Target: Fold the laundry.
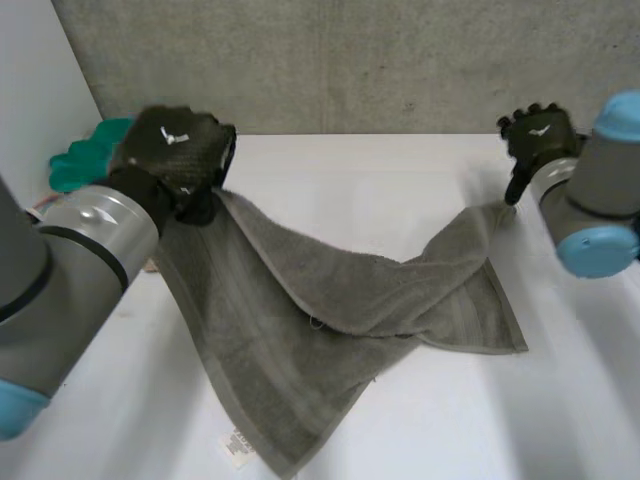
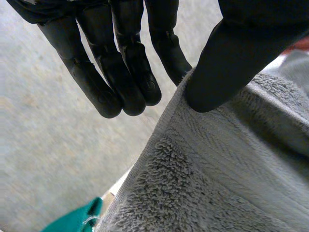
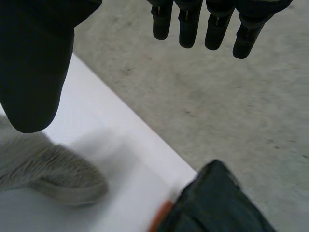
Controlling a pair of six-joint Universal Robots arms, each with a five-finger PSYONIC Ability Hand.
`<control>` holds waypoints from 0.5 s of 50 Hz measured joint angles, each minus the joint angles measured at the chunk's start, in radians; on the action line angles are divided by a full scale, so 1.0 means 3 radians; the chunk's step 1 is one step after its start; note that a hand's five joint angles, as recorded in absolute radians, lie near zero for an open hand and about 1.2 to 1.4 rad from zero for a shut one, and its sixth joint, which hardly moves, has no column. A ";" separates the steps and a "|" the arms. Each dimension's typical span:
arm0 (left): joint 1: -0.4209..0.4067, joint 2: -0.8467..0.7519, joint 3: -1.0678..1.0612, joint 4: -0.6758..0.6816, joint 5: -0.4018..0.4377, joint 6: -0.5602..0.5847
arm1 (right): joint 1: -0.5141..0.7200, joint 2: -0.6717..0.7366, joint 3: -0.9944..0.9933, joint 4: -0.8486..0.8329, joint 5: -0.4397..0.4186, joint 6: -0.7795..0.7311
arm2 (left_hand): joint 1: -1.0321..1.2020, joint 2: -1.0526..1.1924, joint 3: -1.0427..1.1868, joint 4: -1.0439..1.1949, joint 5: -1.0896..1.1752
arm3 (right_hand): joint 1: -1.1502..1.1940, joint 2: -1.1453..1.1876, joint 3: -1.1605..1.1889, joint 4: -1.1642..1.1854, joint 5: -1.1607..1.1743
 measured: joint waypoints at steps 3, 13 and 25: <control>-0.0040 0.0124 0.0056 -0.0022 -0.0010 -0.0006 | -0.0049 -0.0329 0.0242 0.0228 -0.0029 0.0067 | 0.0000 0.0000 0.0000 0.0000 0.0000 | 0.0000 0.0000 0.0000 0.0000 0.0000; -0.0283 0.0407 0.0476 -0.0153 -0.0062 -0.0027 | -0.0298 -0.1296 0.1380 0.1644 -0.0499 0.0421 | 0.0000 0.0000 0.0000 0.0000 0.0000 | 0.0000 0.0000 0.0000 0.0000 0.0000; -0.0611 0.0358 0.1083 -0.0448 -0.0128 -0.0112 | -0.0264 -0.1624 0.2753 0.0972 -0.1010 0.1274 | 0.0000 0.0000 0.0000 0.0000 0.0000 | 0.0000 0.0000 0.0000 0.0000 0.0000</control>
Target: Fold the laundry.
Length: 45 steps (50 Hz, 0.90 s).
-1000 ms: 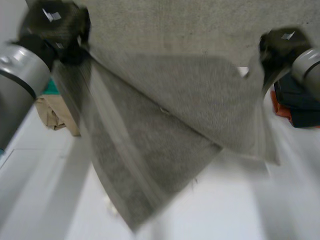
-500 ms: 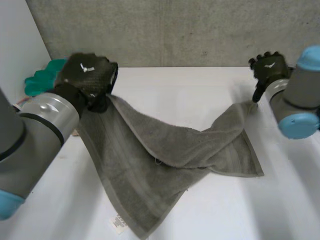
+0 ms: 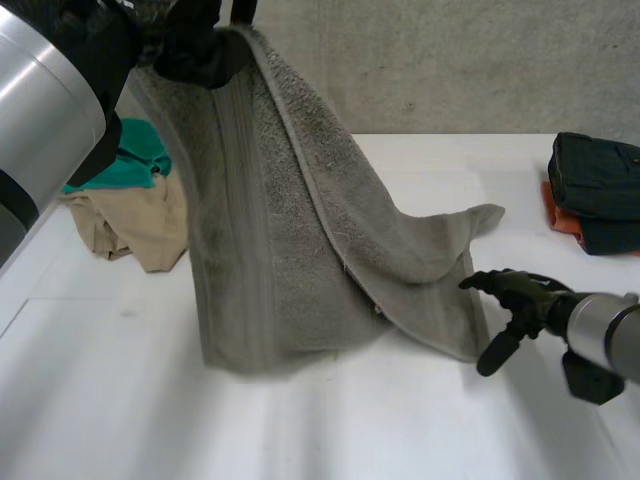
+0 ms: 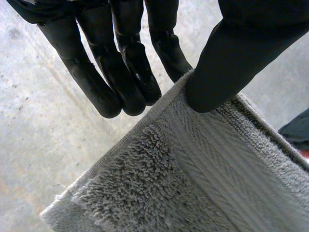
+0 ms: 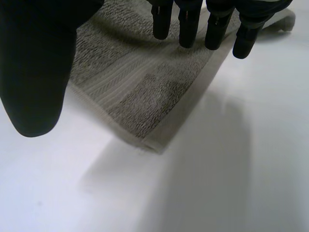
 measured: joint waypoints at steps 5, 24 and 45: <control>-0.0130 -0.0023 0.0131 -0.0079 -0.0046 -0.0008 | 0.0222 0.0046 0.0257 -0.0643 0.0093 0.0327 | 0.0000 0.0000 0.0000 0.0000 0.0000 | 0.0000 0.0000 0.0000 0.0000 0.0000; -0.0240 -0.0071 0.0241 -0.0087 -0.0195 0.0023 | 0.1096 0.0510 0.0143 -0.1030 0.0716 0.0978 | 0.0000 0.0000 0.0000 0.0000 0.0000 | 0.1486 0.1675 0.1629 0.1601 0.1527; 0.0788 -0.0210 -0.0540 -0.0245 0.0080 0.0545 | -0.0292 -0.0713 -0.0397 0.0092 -0.0545 -0.1020 | 0.0000 0.0000 0.0001 0.0002 0.0000 | 0.3036 0.3214 0.3260 0.3284 0.3153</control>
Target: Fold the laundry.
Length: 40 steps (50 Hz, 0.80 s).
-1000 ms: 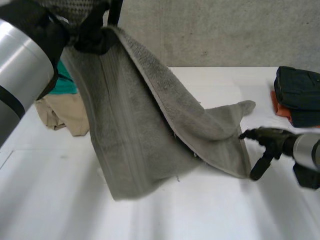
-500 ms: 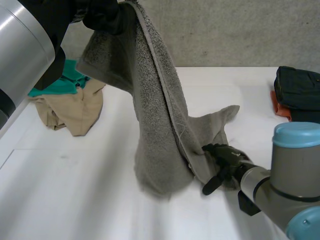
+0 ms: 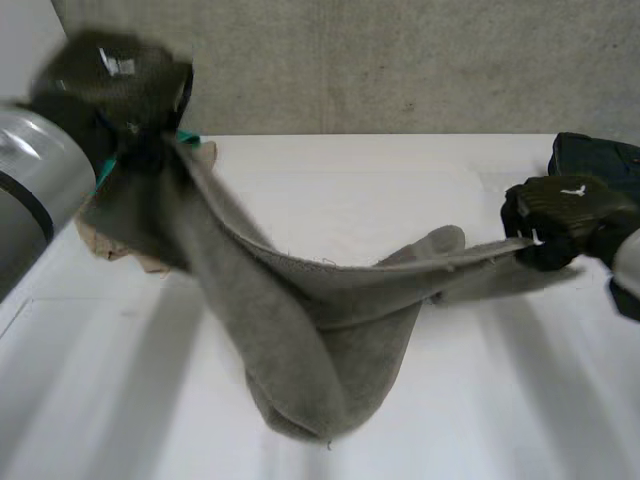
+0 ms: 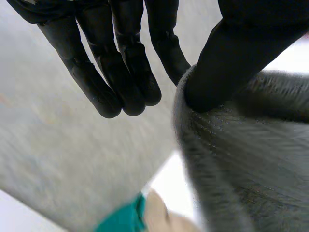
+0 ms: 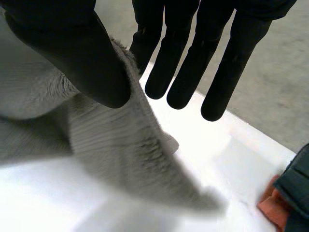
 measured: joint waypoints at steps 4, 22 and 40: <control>0.0262 -0.0352 -0.0154 -0.0020 0.0333 0.0159 | -0.0230 0.0198 -0.0421 0.0764 -0.0362 -0.0601 | 0.0000 0.0000 0.0000 0.0000 0.0000 | 0.0000 0.0000 0.0001 0.0002 0.0000; 0.0424 -0.1651 0.2084 0.1400 0.0193 0.0040 | 0.0458 0.1567 -0.2704 -0.1344 0.0875 -0.0131 | 0.0000 0.0002 0.0003 0.0001 0.0000 | 0.0000 0.0000 0.0014 0.0012 0.0000; 0.0509 -0.1281 0.0940 0.1903 0.0131 -0.0177 | 0.0369 0.1409 -0.2258 -0.1909 0.0663 0.0474 | 0.0000 0.0002 0.0003 0.0001 0.0000 | 0.0000 0.0001 0.0014 0.0013 0.0042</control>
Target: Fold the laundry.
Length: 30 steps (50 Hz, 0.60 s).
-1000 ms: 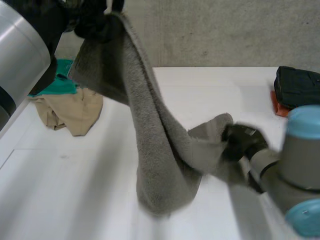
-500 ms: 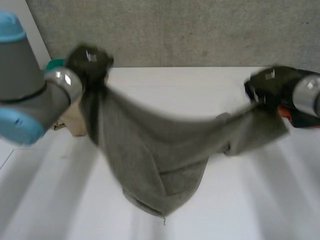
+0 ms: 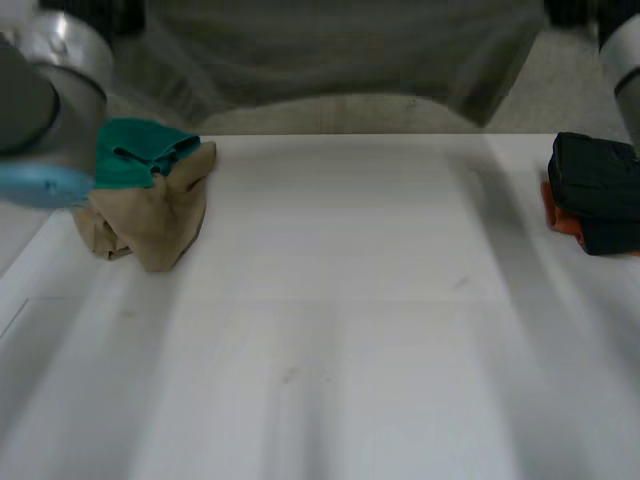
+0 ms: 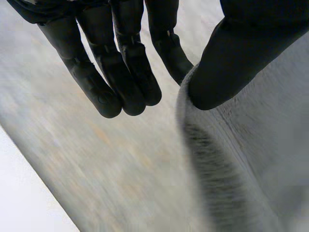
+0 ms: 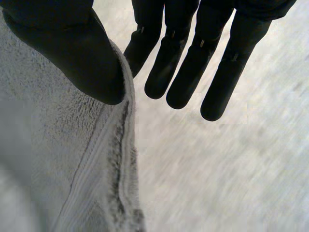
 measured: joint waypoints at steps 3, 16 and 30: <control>0.0028 -0.0022 -0.0401 0.0095 0.0070 0.0139 | -0.0059 -0.0032 0.0326 0.0142 -0.0100 -0.0054 | 0.0000 0.0000 0.0000 0.0000 0.0000 | 0.0000 0.0001 0.0000 0.0000 0.0000; 0.0117 -0.0490 -0.1454 0.0543 0.0398 0.0809 | -0.0169 -0.0014 0.1825 0.0483 -0.0557 -0.0662 | 0.0000 0.0000 0.0000 0.0000 0.0000 | 0.0000 -0.0001 0.0000 0.0000 0.0001; 0.0140 -0.1088 -0.1027 -0.0202 0.0409 0.1046 | -0.0177 0.0085 0.2031 0.0587 -0.0244 -0.0920 | -0.1813 -0.1830 -0.1791 -0.1851 -0.1729 | 0.0000 -0.0001 0.0000 0.0000 0.0001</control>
